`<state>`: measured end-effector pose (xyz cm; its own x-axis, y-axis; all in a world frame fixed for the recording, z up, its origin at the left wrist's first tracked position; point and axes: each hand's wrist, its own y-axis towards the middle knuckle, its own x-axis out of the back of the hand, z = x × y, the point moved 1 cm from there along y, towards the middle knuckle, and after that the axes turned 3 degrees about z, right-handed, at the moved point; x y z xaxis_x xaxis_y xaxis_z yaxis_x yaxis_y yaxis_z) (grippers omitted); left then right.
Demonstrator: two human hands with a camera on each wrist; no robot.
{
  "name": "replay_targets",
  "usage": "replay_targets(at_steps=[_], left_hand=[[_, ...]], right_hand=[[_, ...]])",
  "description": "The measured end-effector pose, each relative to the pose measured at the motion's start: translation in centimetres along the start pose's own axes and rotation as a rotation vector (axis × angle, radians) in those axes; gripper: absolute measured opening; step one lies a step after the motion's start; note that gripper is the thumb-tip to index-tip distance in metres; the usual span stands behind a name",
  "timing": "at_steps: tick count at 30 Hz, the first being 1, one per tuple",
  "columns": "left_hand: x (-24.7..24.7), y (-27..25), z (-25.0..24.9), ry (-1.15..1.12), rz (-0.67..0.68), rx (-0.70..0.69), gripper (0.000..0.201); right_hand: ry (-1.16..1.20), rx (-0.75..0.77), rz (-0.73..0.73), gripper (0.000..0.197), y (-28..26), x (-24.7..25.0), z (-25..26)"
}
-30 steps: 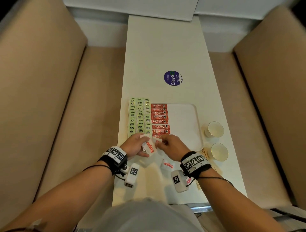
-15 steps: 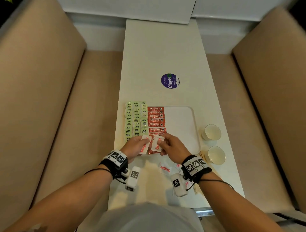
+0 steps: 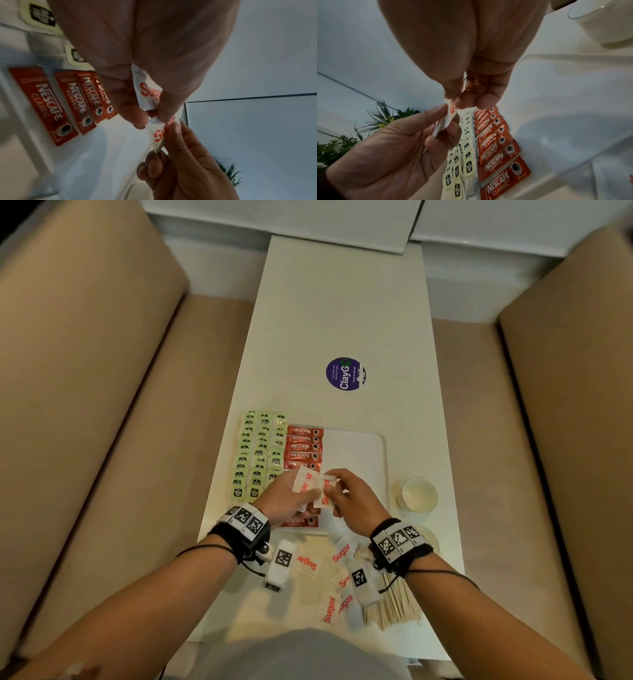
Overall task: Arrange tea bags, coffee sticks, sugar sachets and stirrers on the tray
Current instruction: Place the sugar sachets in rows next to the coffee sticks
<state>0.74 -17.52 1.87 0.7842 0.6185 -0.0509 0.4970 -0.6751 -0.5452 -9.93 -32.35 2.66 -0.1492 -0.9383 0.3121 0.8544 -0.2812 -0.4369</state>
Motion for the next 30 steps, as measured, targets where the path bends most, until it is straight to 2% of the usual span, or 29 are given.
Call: replay_targets(at_steps=[2, 6, 9, 14, 19, 25, 30], left_hand=[[-0.4, 0.6, -0.4, 0.011, -0.013, -0.006, 0.030], [-0.6, 1.8, -1.1, 0.009, -0.077, 0.009, 0.033], [-0.4, 2.8, -1.4, 0.015, -0.064, 0.046, 0.032], [0.3, 4.2, -2.0, 0.105, -0.050, 0.019, 0.025], [1.1, 6.0, -2.6, -0.055, -0.062, 0.067, 0.023], [1.9, 7.9, -3.1, -0.092, -0.100, 0.098, 0.024], [2.3, 8.9, -2.3, -0.087, -0.132, 0.110, 0.012]], right_hand=[[0.017, -0.022, 0.000, 0.025, 0.3, 0.7, 0.1], [-0.002, -0.081, -0.025, 0.018, 1.2, 1.7, -0.7], [-0.083, -0.091, 0.001, 0.021, 1.9, 2.1, -1.4], [-0.103, -0.090, -0.009, 0.022, 3.8, 2.5, -1.7], [-0.113, -0.130, -0.110, 0.025, 7.0, 3.8, -1.2], [-0.186, -0.203, -0.162, 0.029, 11.5, 4.6, -2.0], [-0.296, -0.293, -0.162, 0.042, 13.9, 4.6, -3.1]])
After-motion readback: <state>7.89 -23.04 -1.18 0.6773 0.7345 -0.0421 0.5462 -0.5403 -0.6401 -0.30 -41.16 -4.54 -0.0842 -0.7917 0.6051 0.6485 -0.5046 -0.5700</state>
